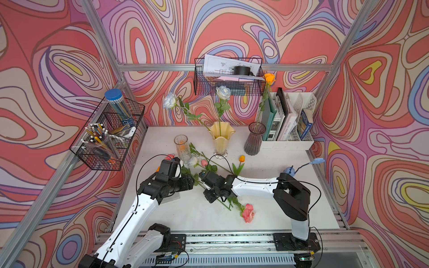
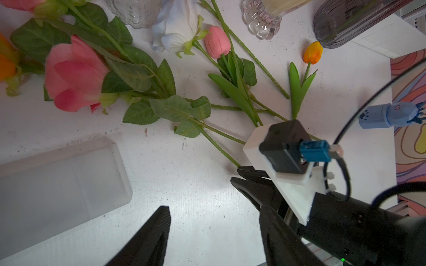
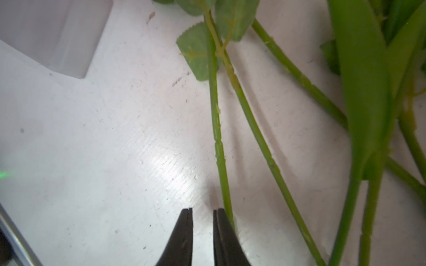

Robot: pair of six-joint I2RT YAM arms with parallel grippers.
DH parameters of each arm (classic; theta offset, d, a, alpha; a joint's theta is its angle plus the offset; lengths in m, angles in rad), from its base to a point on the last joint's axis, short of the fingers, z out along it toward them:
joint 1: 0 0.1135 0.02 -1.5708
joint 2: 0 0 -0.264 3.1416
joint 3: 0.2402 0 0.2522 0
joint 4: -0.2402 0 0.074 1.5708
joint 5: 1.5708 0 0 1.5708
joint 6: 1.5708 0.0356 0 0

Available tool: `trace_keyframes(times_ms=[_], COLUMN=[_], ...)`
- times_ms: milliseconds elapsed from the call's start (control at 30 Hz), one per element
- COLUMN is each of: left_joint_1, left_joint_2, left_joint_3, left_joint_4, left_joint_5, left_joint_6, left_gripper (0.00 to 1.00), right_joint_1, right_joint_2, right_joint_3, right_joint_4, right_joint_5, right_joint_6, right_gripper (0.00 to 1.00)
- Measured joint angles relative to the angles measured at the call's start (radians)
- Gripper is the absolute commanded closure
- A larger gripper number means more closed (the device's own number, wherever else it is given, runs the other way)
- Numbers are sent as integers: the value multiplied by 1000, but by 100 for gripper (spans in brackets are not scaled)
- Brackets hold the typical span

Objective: Arrange the flowers in different vases according to their colors
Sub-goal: Pick up the flower at the center of the board.

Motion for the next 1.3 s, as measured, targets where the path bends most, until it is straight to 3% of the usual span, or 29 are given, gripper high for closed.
trace_keyframes(times_ms=[400, 767, 1067, 1300], left_joint_1=[0, 0, 0, 0], left_joint_2=[-8, -10, -18, -59], left_joint_3=[0, 0, 0, 0], left_joint_4=[0, 0, 0, 7], left_joint_5=[3, 3, 3, 5], left_joint_6=[0, 0, 0, 0], left_gripper=[32, 32, 32, 32], right_joint_1=[-11, -19, -19, -19], right_joint_2=[-21, 72, 84, 74], right_joint_3=[5, 35, 35, 35], right_joint_4=[-49, -30, 5, 19], right_joint_5=[48, 20, 5, 3], right_joint_6=[-4, -13, -3, -13], right_gripper=[77, 75, 100, 100])
